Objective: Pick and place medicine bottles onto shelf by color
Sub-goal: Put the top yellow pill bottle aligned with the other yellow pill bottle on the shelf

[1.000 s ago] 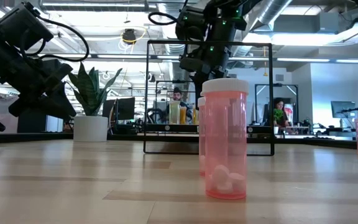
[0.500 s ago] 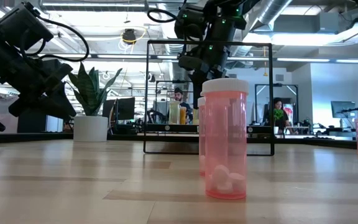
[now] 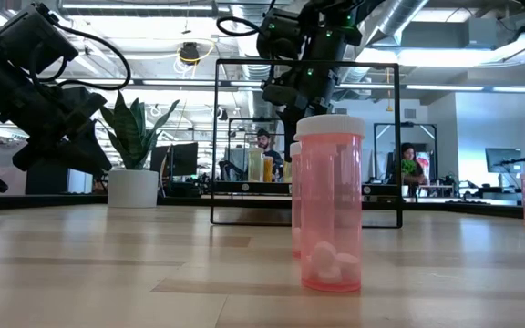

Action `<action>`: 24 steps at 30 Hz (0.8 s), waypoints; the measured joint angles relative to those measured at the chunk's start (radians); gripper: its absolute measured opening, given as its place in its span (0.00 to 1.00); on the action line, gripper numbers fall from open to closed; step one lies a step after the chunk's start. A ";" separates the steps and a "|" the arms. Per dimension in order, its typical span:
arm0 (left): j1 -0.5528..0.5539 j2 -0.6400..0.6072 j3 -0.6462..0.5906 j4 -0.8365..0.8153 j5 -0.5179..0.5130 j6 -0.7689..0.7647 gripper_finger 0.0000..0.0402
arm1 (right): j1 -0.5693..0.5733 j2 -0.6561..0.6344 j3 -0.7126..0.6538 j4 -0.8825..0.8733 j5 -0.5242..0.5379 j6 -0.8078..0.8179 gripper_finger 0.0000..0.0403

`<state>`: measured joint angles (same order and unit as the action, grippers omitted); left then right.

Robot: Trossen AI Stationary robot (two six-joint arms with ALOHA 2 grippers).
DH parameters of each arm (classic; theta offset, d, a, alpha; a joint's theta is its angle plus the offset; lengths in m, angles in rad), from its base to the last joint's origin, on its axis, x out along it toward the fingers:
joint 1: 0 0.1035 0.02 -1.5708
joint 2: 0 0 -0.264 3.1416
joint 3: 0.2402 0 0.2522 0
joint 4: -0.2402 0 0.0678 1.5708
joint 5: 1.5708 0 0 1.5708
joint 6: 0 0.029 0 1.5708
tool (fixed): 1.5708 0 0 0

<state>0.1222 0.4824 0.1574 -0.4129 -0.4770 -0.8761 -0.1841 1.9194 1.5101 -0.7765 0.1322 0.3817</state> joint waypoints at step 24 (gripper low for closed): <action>0.000 0.000 0.000 0.000 0.000 0.000 0.23 | -0.001 0.000 0.000 0.002 0.000 -0.040 0.34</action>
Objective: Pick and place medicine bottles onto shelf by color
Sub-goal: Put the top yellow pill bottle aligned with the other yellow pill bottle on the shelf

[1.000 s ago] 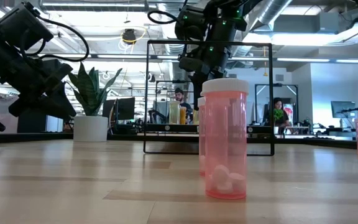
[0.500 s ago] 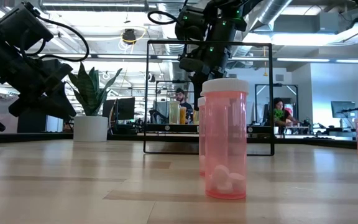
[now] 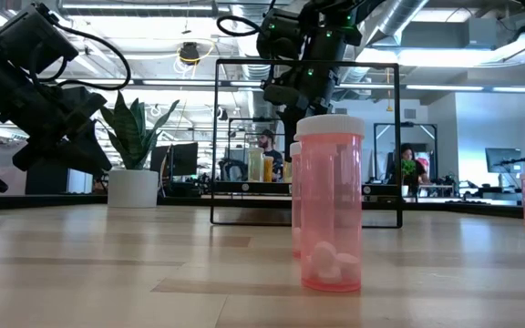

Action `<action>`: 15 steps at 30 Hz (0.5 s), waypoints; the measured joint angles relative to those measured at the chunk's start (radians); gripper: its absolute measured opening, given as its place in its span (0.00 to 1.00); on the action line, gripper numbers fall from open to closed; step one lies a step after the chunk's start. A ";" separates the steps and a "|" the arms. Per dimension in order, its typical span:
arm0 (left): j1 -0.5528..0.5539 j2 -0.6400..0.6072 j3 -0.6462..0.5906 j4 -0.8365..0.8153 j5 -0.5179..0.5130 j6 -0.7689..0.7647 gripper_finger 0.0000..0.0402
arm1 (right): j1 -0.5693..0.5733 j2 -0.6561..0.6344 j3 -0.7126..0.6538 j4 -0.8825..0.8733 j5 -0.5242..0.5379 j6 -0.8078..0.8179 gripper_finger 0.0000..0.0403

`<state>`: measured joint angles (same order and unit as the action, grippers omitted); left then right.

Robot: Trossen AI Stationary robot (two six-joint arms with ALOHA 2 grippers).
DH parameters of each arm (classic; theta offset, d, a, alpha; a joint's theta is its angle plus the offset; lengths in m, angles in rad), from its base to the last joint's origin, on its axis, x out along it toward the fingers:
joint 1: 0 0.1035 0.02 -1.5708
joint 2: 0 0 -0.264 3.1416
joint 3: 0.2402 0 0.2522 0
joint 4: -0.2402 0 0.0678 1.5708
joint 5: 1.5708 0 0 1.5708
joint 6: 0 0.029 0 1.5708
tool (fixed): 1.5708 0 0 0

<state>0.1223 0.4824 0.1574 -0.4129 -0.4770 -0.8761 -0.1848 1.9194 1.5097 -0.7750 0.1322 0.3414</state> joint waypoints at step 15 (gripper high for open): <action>0.000 0.000 0.000 0.000 0.000 0.000 0.23 | 0.000 0.000 0.000 -0.001 0.000 -0.002 0.36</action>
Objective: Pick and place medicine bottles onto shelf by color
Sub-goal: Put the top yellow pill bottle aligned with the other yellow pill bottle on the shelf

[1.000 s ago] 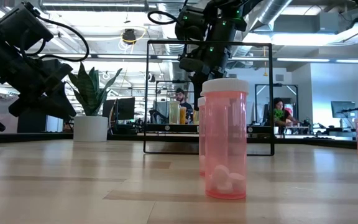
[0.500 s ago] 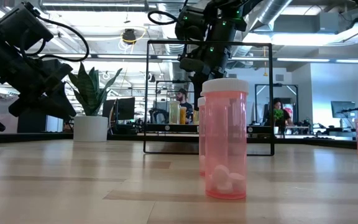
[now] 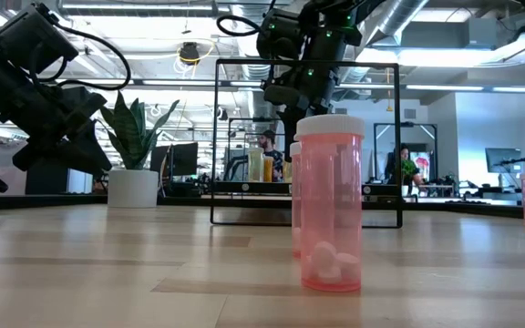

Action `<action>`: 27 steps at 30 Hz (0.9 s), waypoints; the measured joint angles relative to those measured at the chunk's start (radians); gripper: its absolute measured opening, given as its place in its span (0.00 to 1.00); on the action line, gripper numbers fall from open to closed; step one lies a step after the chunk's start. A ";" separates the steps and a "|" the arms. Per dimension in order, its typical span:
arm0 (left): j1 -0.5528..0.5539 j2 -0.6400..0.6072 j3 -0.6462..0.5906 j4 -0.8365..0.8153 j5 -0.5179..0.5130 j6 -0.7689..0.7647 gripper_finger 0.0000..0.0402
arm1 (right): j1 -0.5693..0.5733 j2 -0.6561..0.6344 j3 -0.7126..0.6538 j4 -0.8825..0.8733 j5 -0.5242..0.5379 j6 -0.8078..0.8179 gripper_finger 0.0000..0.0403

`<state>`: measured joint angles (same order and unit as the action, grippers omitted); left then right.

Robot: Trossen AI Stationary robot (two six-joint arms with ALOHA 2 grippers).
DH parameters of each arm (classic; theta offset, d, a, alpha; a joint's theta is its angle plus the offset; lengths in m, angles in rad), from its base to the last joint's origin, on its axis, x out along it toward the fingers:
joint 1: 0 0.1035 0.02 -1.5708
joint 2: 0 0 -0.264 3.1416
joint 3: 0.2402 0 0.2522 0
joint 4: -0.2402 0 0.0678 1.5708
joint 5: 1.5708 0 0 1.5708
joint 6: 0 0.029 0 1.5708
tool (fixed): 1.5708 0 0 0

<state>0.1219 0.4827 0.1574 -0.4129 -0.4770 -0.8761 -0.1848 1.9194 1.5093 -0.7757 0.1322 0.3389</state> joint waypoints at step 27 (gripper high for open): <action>0.000 0.000 0.000 0.000 0.000 0.000 0.23 | -0.031 0.043 0.000 -0.013 -0.037 -0.008 0.40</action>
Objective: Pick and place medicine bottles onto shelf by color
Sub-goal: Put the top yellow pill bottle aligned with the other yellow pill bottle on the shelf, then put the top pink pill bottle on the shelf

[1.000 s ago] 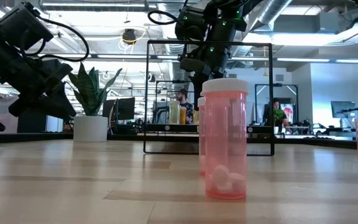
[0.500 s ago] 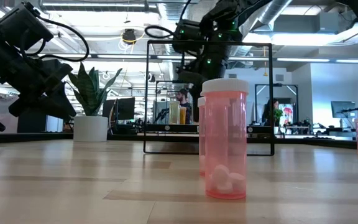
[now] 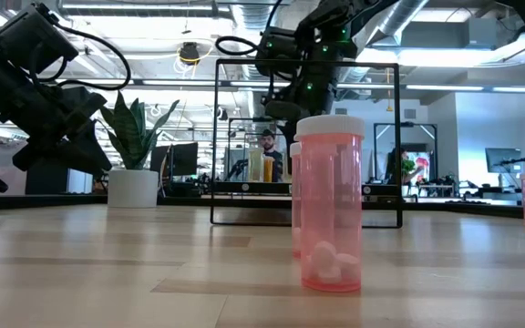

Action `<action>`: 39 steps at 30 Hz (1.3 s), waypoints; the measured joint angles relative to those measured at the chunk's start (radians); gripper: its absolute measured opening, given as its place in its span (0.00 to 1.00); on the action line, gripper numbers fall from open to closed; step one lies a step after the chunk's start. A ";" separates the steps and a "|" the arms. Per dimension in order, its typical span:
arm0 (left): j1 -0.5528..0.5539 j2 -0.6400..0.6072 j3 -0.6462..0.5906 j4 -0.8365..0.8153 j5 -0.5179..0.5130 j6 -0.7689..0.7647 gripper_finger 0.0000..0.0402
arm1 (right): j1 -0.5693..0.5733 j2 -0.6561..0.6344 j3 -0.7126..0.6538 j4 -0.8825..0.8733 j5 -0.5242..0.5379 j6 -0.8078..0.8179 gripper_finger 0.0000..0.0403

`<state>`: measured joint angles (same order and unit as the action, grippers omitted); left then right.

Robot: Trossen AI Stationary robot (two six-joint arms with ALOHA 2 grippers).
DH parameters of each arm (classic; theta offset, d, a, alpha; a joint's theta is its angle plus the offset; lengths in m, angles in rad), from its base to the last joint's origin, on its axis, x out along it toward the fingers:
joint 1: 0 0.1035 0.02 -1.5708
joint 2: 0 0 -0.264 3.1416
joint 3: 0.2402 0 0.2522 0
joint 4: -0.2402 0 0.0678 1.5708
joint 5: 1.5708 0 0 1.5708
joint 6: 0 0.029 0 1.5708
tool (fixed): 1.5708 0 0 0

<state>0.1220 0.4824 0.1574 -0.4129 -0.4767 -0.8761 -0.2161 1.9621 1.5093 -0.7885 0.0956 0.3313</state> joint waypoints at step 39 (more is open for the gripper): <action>0.000 0.000 0.000 0.000 0.002 0.000 0.23 | 0.009 -0.291 0.042 -0.674 0.037 0.477 0.59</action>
<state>0.1221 0.4824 0.1574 -0.4128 -0.4749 -0.8761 -0.2072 1.6715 1.5517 -1.4620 0.1326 0.8078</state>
